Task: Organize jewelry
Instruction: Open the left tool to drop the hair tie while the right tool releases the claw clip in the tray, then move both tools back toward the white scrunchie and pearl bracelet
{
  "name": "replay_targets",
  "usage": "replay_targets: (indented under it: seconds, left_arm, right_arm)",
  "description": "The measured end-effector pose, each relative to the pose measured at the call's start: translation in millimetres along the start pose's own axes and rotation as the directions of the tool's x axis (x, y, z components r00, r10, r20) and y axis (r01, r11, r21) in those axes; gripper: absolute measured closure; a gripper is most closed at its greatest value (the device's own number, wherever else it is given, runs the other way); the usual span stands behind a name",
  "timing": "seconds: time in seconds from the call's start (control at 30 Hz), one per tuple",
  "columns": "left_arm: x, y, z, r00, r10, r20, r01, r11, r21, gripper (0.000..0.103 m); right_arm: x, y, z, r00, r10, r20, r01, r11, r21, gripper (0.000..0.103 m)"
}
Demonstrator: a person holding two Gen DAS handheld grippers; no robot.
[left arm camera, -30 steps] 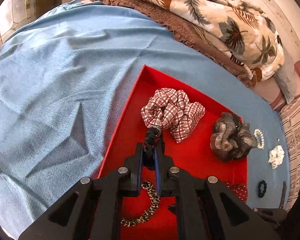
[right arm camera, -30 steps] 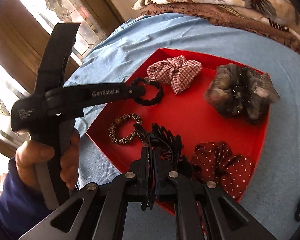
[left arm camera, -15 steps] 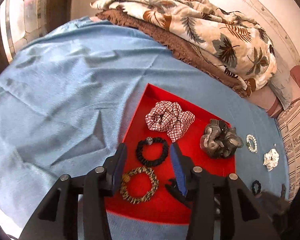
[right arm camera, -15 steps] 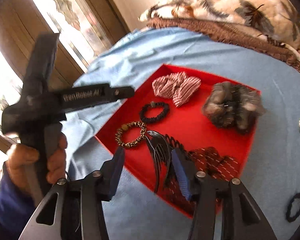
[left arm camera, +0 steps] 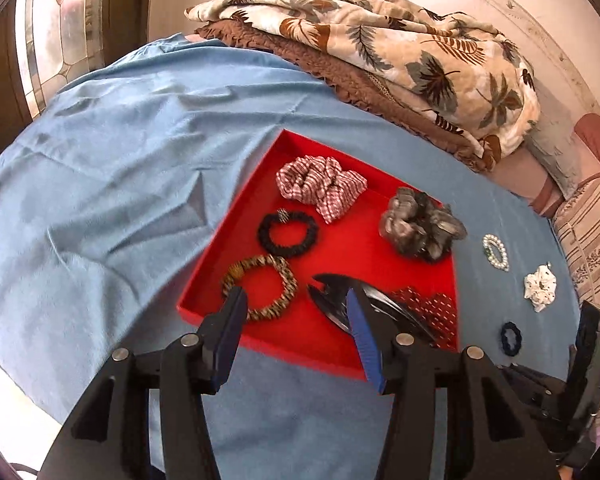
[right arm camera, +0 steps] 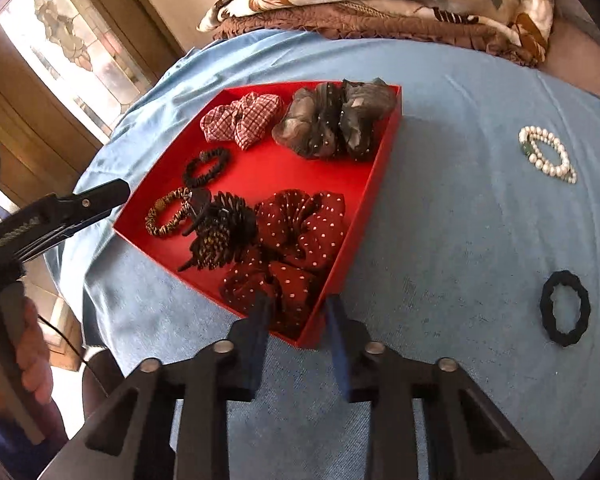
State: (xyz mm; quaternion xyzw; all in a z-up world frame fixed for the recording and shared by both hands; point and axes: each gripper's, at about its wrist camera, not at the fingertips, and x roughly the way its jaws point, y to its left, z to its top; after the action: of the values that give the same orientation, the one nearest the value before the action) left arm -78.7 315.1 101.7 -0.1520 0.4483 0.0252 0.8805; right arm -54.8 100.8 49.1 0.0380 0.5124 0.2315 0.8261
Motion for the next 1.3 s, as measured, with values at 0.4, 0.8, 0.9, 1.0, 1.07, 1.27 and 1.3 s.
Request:
replay_targets:
  seconds: [0.4,0.8,0.9,1.0,1.07,1.27,1.3]
  left_arm:
    - [-20.9,-15.2,-20.2,1.0,-0.002,0.022,0.001,1.0,0.015,0.052]
    - [-39.2,-39.1,-34.3,0.996,0.052,0.073,-0.058,0.994,0.089,0.051]
    - [-38.4,-52.7,-35.4,0.996,0.039,0.074,-0.048,0.992,0.113,0.051]
    - [-37.5,-70.5,-38.7,0.997,0.022,0.071,-0.032,0.99,0.141,0.051]
    - [-39.3,-84.9,-42.8,0.998,0.0,0.067,-0.011,0.985,0.17,0.051]
    - [-54.2,-120.1,-62.5,0.996,-0.026,0.088,0.0,0.959,0.283,0.046]
    - [-56.1,-122.7,-65.1,0.996,-0.026,0.09,-0.001,0.956,0.292,0.046]
  right_arm:
    - [-9.6,-15.2,-0.3,0.998,-0.065,-0.003,0.064,0.998,-0.017,0.077]
    - [-99.9,-45.1,-14.8,0.971,-0.118,0.208,0.107,0.992,0.064,0.044]
    - [-124.9,-61.4,-27.6,0.954,-0.184,0.236,0.167,0.982,0.089,0.04]
    - [-149.8,-81.1,-43.2,0.934,-0.24,0.265,0.213,0.969,0.13,0.032]
    - [-166.8,-95.7,-53.9,0.919,-0.276,0.28,0.235,0.956,0.174,0.031]
    - [-194.2,-117.7,-79.9,0.895,-0.328,0.301,0.257,0.933,0.251,0.03]
    - [-197.5,-119.3,-85.0,0.893,-0.332,0.304,0.259,0.931,0.258,0.029]
